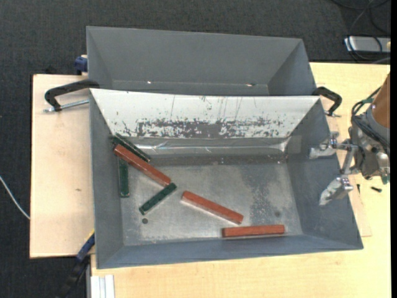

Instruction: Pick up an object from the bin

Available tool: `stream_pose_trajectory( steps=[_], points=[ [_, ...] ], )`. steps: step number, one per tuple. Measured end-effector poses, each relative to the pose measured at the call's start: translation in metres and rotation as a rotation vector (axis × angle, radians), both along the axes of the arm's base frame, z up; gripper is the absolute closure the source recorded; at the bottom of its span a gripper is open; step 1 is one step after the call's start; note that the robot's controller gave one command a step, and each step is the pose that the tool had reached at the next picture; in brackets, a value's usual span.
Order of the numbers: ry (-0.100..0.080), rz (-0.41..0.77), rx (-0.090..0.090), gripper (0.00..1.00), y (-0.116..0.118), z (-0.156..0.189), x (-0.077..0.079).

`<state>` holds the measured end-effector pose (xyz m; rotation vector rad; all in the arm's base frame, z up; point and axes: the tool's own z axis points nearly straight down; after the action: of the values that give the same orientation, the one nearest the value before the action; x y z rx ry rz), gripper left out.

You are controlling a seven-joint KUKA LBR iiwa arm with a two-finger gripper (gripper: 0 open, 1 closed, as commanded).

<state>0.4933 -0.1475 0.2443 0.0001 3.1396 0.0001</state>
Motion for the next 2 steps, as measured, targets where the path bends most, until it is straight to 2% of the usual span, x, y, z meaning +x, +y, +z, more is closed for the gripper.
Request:
stream_pose_trajectory(
  steps=[1,2],
  points=[
    [-0.003,-0.03,0.0,0.0,0.054,-0.106,0.002],
    [0.002,-0.041,0.001,0.0,0.06,-0.132,0.0]
  ],
)
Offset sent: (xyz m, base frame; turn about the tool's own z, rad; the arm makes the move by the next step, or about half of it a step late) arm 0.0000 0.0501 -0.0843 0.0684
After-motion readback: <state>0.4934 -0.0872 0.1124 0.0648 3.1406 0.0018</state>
